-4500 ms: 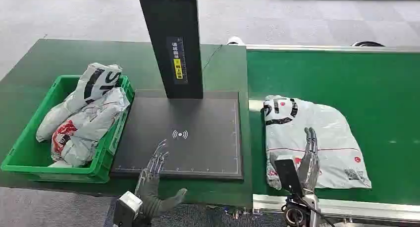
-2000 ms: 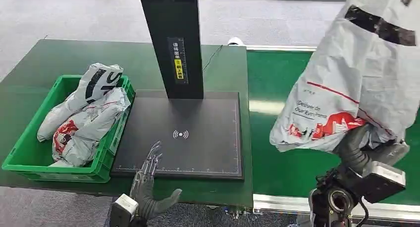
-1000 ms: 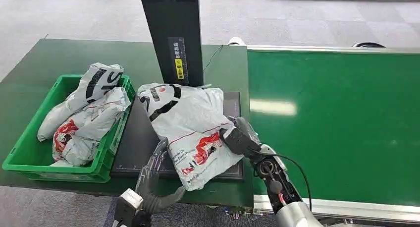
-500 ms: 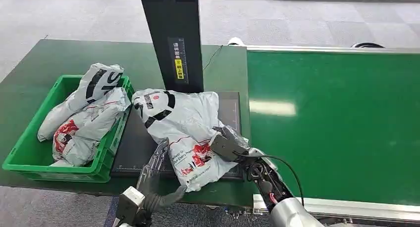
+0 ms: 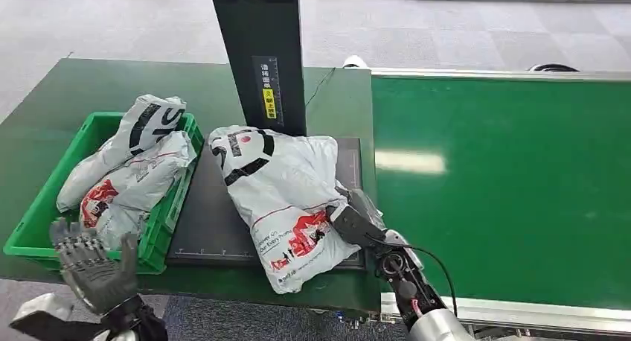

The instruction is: Moved the parcel from conveyor to table for the left to box.

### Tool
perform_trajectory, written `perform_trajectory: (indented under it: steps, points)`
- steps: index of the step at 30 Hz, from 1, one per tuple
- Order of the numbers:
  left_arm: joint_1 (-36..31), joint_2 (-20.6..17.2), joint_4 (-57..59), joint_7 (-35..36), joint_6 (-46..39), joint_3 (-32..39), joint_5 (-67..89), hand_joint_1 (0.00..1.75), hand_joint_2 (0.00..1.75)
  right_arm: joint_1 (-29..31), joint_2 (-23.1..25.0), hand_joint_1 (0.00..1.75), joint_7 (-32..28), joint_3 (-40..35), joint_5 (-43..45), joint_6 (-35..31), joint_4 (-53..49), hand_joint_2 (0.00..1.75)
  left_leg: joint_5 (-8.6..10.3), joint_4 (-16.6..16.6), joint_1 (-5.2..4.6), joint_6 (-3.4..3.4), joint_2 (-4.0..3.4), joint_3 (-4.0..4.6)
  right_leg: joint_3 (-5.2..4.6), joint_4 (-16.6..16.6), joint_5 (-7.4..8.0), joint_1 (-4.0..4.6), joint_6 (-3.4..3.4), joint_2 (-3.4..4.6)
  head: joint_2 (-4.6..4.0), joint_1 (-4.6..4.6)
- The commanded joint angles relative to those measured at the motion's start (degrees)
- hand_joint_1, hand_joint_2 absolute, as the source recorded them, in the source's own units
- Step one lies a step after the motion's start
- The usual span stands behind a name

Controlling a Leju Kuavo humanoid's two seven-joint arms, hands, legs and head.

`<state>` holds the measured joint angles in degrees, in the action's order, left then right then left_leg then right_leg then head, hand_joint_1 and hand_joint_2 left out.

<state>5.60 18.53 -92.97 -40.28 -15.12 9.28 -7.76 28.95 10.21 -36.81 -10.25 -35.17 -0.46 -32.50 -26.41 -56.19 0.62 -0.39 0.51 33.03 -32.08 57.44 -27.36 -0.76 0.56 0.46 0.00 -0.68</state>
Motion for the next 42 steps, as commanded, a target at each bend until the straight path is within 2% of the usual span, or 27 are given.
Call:
perform_trajectory:
  steps: [1,5,6,7,8,14,15,16,17,21,24,27,30,33,35,38,40,42]
  points:
    - [-0.56,1.47,-3.99,0.28,-1.03,5.36,-0.14,0.0,1.75,-0.21,-0.4,1.55,0.05,1.19,0.5,-0.45,0.57,1.75,0.0,-0.01,0.0,0.03,-0.02,0.0,0.02,-0.03,0.01,0.01,-0.01,-0.03,0.0,0.0]
    - [-0.56,1.47,-3.99,0.28,-1.03,5.36,-0.14,0.0,1.75,-0.21,-0.4,1.55,0.05,1.19,0.5,-0.45,0.57,1.75,0.02,0.03,0.0,0.02,-0.03,-0.02,0.05,-0.06,0.03,0.01,-0.04,-0.05,0.0,0.0]
    - [-0.56,1.47,-3.99,0.28,-1.03,5.36,-0.14,0.0,1.75,-0.21,-0.4,1.48,0.05,1.19,0.5,-0.45,0.57,1.75,0.01,0.01,-0.02,0.01,0.0,-0.02,0.05,-0.04,0.01,0.0,-0.03,-0.06,0.0,0.0]
    - [-1.07,1.47,-3.19,0.28,-1.3,4.62,0.57,0.0,1.75,-0.51,-0.5,0.16,0.36,1.18,0.55,-0.46,-0.04,1.75,0.01,0.02,-0.03,0.01,0.01,-0.03,0.05,-0.03,0.0,-0.02,-0.03,-0.05,0.02,0.0]
    - [-1.49,1.47,-2.44,0.28,-0.82,4.31,0.9,0.0,1.75,-0.82,-0.48,0.0,0.71,1.41,0.71,-0.93,-0.46,1.75,0.01,0.04,0.0,0.01,-0.01,-0.05,0.08,-0.07,0.02,0.01,-0.05,-0.05,0.0,0.0]
    - [-3.21,1.44,-1.36,0.28,1.0,3.08,3.02,0.0,1.75,-3.19,0.13,0.0,-2.29,4.04,4.01,-3.23,-5.76,1.75,0.04,0.05,-0.01,0.04,0.13,-0.02,0.08,-0.09,0.01,0.01,-0.03,-0.21,0.0,0.0]
    - [-3.37,1.45,-0.85,0.28,1.79,3.26,2.82,0.0,1.75,-5.74,0.01,0.0,-3.19,4.06,8.19,-2.55,-12.9,1.75,0.02,0.0,-0.01,0.02,0.08,0.0,0.02,-0.03,0.0,0.0,-0.01,-0.13,0.0,0.0]
    - [-3.37,1.45,-0.85,0.28,1.79,3.26,2.82,0.0,1.75,-5.74,0.01,0.0,-3.19,4.06,8.19,-2.55,-12.9,1.75,0.03,0.02,-0.02,0.03,0.08,0.0,0.03,-0.05,0.01,-0.01,-0.02,-0.14,0.0,0.0]
    - [-3.74,1.46,-0.29,0.28,2.54,3.48,2.63,0.0,1.75,-8.61,-0.66,0.0,-3.19,3.14,12.44,-2.25,-20.8,1.75,0.02,0.03,-0.02,0.04,0.07,-0.01,0.05,-0.08,0.01,0.0,-0.02,-0.15,0.0,0.0]
    - [-4.49,1.47,0.02,0.28,3.24,3.82,2.45,0.0,1.75,-12.0,-1.26,0.0,-3.19,1.44,18.05,-4.14,-31.15,1.75,0.03,0.01,-0.02,0.02,0.14,0.06,-0.01,-0.03,-0.02,-0.01,-0.03,-0.22,0.0,0.02]
    - [-4.41,1.47,-0.53,0.28,2.91,3.67,2.37,0.0,1.75,-14.93,-1.52,0.0,-3.19,0.13,23.13,-9.72,-40.96,1.75,0.02,-0.02,-0.05,0.01,0.1,0.09,-0.08,0.03,-0.02,-0.04,-0.02,-0.14,0.0,0.0]
    - [-3.88,1.47,-1.18,0.28,2.58,3.42,2.23,0.0,1.75,-16.47,-1.8,0.0,-3.19,-0.14,26.46,-13.46,-46.68,1.75,0.01,-0.03,-0.03,0.02,0.08,0.09,-0.08,0.01,-0.02,-0.02,-0.03,-0.15,0.0,0.02]
    - [-3.88,1.47,-1.18,0.28,2.58,3.42,2.23,0.0,1.75,-16.47,-1.8,0.0,-3.19,-0.14,26.46,-13.46,-46.68,1.75,0.01,-0.01,-0.03,0.02,0.05,0.05,-0.04,-0.01,-0.01,-0.02,-0.01,-0.11,0.0,0.0]
    - [-3.41,1.41,-2.07,0.28,2.29,2.86,3.76,0.0,1.75,-18.74,-1.43,0.0,-3.19,0.55,29.39,-19.03,-53.38,1.75,0.01,0.0,-0.02,0.02,0.0,0.05,-0.03,-0.02,0.0,-0.01,-0.02,-0.1,0.0,0.0]
    - [-3.19,-0.49,-1.95,0.28,0.55,-0.17,7.78,0.0,1.75,-20.42,-0.92,0.0,-3.19,1.45,30.68,-20.28,-57.2,1.75,0.01,-0.02,-0.04,0.02,0.1,0.08,-0.05,0.02,-0.03,-0.03,-0.02,-0.18,0.0,0.0]
    - [-5.45,-6.11,6.54,0.44,-3.13,-11.02,24.96,0.0,1.75,-22.69,-0.72,0.0,-3.19,3.16,32.56,-17.79,-60.99,1.75,0.04,0.04,-0.01,0.02,0.28,0.03,0.06,-0.08,-0.04,0.0,-0.03,-0.33,0.0,0.0]
    - [-7.16,-6.36,9.32,2.38,-3.74,-14.12,30.97,0.0,1.75,-23.1,-0.41,0.0,-3.19,4.17,32.74,-17.15,-61.6,1.75,0.08,0.07,-0.06,0.01,0.34,0.0,0.05,-0.06,-0.03,-0.05,-0.02,-0.38,0.0,0.0]
    - [-7.16,-6.36,9.32,2.38,-3.74,-14.12,30.97,0.0,1.75,-23.1,-0.41,0.0,-3.19,4.17,32.74,-17.15,-61.6,1.75,0.08,0.05,-0.07,0.02,0.35,0.01,0.06,-0.05,-0.03,-0.07,-0.02,-0.37,0.0,0.0]
